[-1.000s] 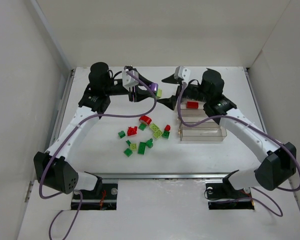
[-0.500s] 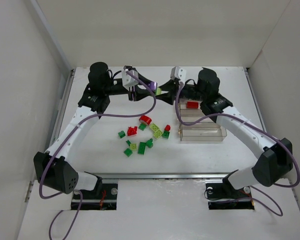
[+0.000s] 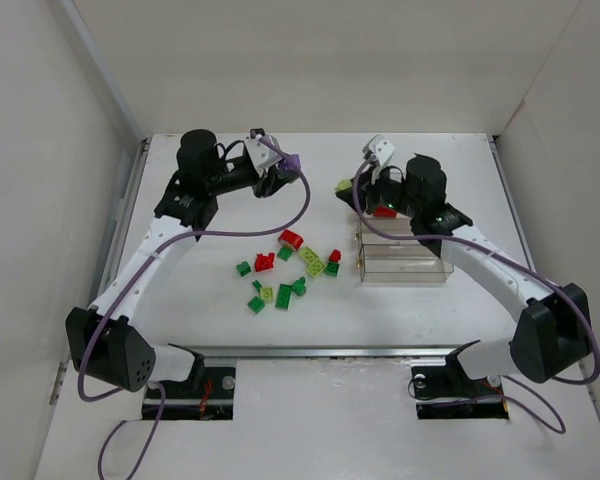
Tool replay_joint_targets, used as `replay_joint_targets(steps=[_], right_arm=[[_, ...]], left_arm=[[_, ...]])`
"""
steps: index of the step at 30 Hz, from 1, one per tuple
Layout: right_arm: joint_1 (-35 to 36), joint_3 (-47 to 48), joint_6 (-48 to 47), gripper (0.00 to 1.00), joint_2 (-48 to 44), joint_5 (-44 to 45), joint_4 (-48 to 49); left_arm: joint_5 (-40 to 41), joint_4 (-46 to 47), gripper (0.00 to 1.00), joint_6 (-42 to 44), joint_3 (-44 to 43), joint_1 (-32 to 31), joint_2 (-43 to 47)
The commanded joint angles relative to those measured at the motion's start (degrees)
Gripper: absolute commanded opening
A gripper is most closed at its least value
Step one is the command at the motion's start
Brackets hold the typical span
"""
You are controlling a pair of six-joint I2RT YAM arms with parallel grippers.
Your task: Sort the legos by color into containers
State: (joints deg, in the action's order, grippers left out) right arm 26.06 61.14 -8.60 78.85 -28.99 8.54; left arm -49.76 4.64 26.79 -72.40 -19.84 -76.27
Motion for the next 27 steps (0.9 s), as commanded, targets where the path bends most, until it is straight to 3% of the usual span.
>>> replay_joint_targets(steps=[1, 8, 13, 17, 19, 20, 23, 25, 27], right_arm=[[-2.3, -1.6, 12.7, 0.00, -3.3, 19.6, -0.6], [-3.6, -1.6, 23.5, 0.00, 0.2, 39.1, -24.7], [-4.6, 2.0, 30.6, 0.00, 6.3, 41.6, -33.3], [-5.8, 2.0, 32.3, 0.00, 8.3, 40.2, -33.8], [-5.8, 2.0, 32.3, 0.14, 9.0, 38.9, -33.3], [-5.8, 2.0, 32.3, 0.41, 9.6, 38.9, -32.8], [-5.8, 2.7, 31.5, 0.83, 9.6, 38.1, -32.3], [-5.8, 3.2, 29.3, 0.99, 7.6, 37.6, -31.7], [-5.2, 3.2, 26.6, 1.00, 4.9, 37.6, -28.9]], left_arm=[[8.4, 2.5, 0.00, -1.5, 1.8, 0.2, 3.6], [7.9, 3.0, 0.00, -1.5, 4.2, 0.2, 4.2], [7.4, 3.0, 0.00, -1.0, 4.2, 0.2, 4.2], [7.4, 3.0, 0.00, -0.2, 4.2, 0.2, 4.2], [7.4, 2.5, 0.00, -0.2, 4.2, 0.2, 4.2], [7.4, 2.5, 0.00, -0.2, 4.2, 0.2, 4.2], [6.7, 2.5, 0.00, 0.3, 4.7, 0.2, 4.7], [5.3, 1.9, 0.00, 0.3, 4.7, 0.2, 4.7], [4.1, 1.9, 0.00, 0.3, 4.7, 0.2, 4.7]])
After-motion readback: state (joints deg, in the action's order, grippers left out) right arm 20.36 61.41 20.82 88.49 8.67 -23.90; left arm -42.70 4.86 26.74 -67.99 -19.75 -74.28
